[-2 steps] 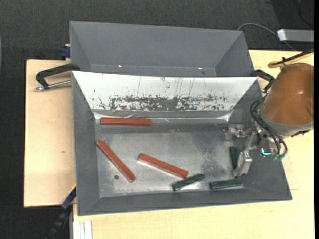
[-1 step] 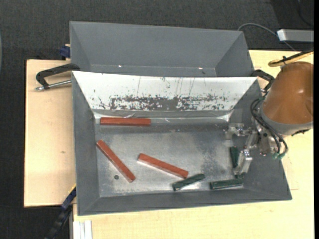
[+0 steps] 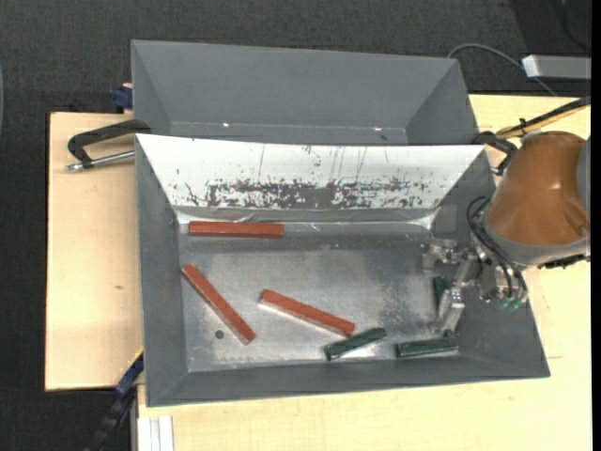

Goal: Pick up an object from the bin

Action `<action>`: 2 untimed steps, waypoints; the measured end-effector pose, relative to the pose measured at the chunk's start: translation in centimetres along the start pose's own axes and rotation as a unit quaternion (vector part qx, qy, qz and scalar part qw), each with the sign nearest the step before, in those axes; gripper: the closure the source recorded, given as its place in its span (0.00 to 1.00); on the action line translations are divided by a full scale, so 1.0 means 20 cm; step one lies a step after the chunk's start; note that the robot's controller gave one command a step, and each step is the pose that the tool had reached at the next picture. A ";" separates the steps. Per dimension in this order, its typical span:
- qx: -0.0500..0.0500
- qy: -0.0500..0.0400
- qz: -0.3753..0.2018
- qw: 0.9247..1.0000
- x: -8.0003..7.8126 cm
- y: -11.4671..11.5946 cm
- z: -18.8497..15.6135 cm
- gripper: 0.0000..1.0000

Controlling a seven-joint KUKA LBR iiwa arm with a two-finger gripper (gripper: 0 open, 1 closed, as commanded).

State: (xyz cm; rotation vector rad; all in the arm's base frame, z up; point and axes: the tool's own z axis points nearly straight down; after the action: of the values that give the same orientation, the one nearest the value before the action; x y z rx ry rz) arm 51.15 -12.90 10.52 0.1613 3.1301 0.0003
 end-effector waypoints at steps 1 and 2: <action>0.000 0.005 -0.009 1.000 0.08 0.18 0.05 0.00; 0.000 0.002 -0.098 0.995 0.07 0.37 0.02 0.00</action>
Offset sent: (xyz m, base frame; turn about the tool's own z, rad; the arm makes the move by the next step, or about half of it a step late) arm -0.0070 0.0777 -0.0038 -0.1980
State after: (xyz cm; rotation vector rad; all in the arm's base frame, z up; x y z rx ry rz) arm 50.45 -5.37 10.12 -0.1455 3.1343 0.0004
